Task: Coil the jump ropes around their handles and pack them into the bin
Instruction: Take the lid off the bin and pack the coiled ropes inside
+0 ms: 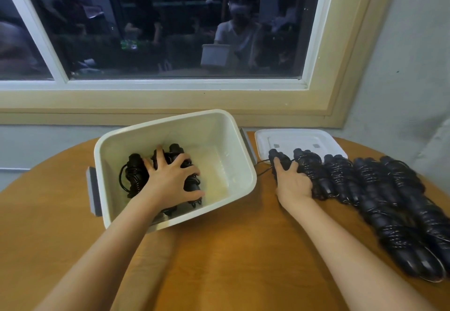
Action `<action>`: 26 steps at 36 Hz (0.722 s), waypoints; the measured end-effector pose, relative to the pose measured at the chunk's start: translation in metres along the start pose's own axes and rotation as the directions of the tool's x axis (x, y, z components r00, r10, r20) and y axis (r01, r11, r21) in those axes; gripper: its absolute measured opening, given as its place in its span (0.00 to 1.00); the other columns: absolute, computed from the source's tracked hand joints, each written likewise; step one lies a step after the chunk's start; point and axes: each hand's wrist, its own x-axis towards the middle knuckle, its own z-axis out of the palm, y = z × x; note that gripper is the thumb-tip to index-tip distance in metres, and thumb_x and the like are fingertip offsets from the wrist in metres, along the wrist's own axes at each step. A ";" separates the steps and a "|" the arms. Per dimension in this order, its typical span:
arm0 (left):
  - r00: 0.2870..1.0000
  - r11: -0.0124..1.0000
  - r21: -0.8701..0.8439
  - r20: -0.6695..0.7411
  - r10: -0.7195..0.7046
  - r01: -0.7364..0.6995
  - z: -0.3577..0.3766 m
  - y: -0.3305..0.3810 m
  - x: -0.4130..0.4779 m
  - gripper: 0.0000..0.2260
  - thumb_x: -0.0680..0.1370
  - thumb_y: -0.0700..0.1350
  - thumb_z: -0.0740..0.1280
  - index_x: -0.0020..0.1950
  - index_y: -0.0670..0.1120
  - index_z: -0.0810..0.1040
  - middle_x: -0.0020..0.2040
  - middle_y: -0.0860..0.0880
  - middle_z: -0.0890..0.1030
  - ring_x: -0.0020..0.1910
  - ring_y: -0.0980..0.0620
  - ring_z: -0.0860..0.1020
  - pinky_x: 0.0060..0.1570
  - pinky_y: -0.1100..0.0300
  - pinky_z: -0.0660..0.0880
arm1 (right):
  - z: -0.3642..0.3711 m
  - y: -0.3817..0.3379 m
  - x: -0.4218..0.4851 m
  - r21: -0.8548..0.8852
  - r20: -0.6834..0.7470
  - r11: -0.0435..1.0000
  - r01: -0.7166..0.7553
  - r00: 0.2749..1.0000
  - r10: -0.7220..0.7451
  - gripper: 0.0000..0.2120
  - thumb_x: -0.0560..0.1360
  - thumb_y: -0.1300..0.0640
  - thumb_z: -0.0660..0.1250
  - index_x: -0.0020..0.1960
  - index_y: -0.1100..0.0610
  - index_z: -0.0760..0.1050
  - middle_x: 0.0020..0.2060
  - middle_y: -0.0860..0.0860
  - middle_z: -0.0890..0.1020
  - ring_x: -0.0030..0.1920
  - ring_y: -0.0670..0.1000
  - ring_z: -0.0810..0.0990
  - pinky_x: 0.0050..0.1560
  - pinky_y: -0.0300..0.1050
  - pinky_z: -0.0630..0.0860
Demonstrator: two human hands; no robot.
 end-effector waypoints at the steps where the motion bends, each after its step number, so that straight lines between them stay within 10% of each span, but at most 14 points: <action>1: 1.000 1.000 -0.003 -0.001 0.000 0.000 0.000 0.000 0.000 0.27 0.74 0.69 0.62 0.71 0.63 0.67 0.78 0.54 0.53 0.75 0.27 0.38 0.67 0.23 0.40 | -0.001 0.002 -0.001 0.018 -0.010 1.000 0.006 1.000 -0.005 0.38 0.80 0.58 0.62 0.81 0.48 0.42 0.74 0.65 0.61 0.52 0.59 0.80 0.40 0.48 0.78; 15: 1.000 1.000 -0.020 0.004 0.018 -0.017 0.003 -0.001 0.001 0.27 0.75 0.68 0.62 0.72 0.62 0.67 0.78 0.53 0.53 0.75 0.27 0.36 0.67 0.23 0.39 | -0.042 0.037 -0.043 0.544 -0.100 0.837 -0.055 0.986 0.130 0.32 0.80 0.50 0.63 0.79 0.41 0.53 0.58 0.55 0.80 0.53 0.59 0.79 0.42 0.48 0.71; 26: 1.000 0.989 -0.145 -0.012 0.016 -0.017 0.001 -0.003 -0.001 0.34 0.75 0.64 0.67 0.76 0.56 0.58 0.79 0.52 0.53 0.75 0.28 0.35 0.68 0.24 0.41 | -0.120 -0.007 -0.090 0.125 -0.683 0.955 0.267 0.721 -0.112 0.32 0.71 0.57 0.75 0.73 0.51 0.70 0.62 0.60 0.76 0.33 0.58 0.78 0.28 0.40 0.61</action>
